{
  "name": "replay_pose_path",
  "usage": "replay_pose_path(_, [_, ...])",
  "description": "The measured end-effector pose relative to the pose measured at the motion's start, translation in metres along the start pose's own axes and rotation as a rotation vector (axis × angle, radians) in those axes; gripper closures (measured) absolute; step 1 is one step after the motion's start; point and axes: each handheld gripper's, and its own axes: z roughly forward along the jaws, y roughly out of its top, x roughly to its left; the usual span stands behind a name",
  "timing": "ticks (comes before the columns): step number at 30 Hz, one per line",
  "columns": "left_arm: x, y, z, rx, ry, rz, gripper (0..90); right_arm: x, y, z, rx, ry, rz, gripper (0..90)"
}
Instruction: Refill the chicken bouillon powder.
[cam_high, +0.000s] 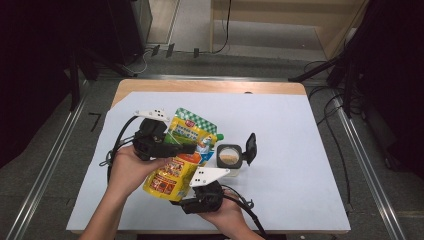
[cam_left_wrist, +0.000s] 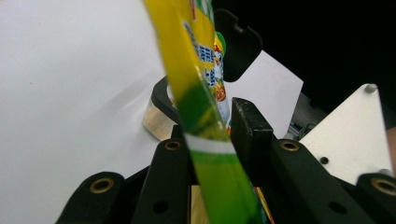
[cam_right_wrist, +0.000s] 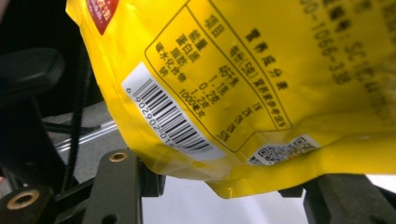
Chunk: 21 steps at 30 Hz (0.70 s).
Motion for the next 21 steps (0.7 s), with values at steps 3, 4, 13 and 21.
replay_pose_path(3, [0.001, 0.000, 0.007, 0.028, 0.006, 0.011, 76.3, 0.002, 0.000, -0.001, 0.003, 0.016, -0.006, 51.5])
replay_pose_path(4, [0.002, 0.000, 0.008, 0.038, 0.000, -0.004, 75.6, 0.003, 0.000, -0.001, 0.003, 0.018, -0.016, 51.9])
replay_pose_path(13, [0.007, -0.001, 0.015, 0.044, -0.010, -0.050, 74.6, 0.004, -0.001, -0.001, 0.018, -0.021, -0.023, 52.2])
replay_pose_path(21, [0.007, 0.000, 0.021, 0.079, 0.015, -0.072, 72.5, 0.007, -0.003, 0.000, 0.033, -0.076, -0.037, 48.2])
